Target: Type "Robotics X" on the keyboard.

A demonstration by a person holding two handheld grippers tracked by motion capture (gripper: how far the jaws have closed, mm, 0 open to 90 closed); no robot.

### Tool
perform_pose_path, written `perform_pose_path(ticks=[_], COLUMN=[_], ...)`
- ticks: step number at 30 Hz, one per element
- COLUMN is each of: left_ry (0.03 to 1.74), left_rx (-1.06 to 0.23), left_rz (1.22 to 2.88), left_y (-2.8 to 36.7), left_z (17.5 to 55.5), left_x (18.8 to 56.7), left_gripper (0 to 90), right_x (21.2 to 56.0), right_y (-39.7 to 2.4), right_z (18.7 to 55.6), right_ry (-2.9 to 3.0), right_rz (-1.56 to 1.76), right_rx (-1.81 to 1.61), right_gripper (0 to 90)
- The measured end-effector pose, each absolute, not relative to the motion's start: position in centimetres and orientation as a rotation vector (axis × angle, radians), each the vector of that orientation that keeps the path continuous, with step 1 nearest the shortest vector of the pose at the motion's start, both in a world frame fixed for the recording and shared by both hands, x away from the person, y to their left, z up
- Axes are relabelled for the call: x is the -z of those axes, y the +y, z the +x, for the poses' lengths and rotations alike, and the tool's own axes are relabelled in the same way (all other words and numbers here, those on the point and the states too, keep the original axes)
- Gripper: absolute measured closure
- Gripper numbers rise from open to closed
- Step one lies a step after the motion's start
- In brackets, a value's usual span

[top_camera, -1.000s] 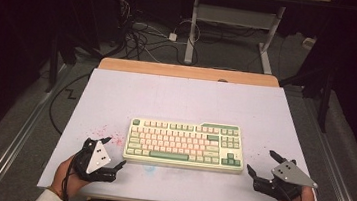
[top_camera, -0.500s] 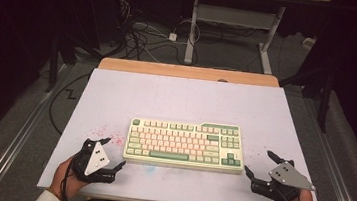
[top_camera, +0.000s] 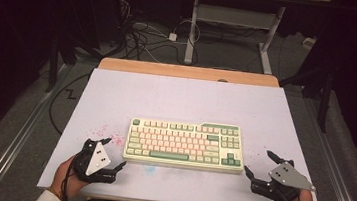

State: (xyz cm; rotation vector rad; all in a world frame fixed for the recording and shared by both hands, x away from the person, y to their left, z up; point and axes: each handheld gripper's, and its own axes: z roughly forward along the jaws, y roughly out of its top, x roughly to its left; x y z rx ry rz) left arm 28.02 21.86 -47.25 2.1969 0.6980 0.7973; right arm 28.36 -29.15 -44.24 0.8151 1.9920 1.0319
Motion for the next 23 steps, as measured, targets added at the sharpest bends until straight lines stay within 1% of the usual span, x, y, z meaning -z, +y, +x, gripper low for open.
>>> perform_pose_path(ticks=[23], left_ry=[0.695], left_rx=[-0.790], left_rz=[2.197], left_y=[21.45], left_z=[28.60], left_x=[47.17], left_gripper=[14.5], right_x=[44.42], right_y=[-29.47], right_z=[28.29], right_ry=[1.991], right_rz=[0.821], right_rx=[-1.017], right_gripper=[17.2])
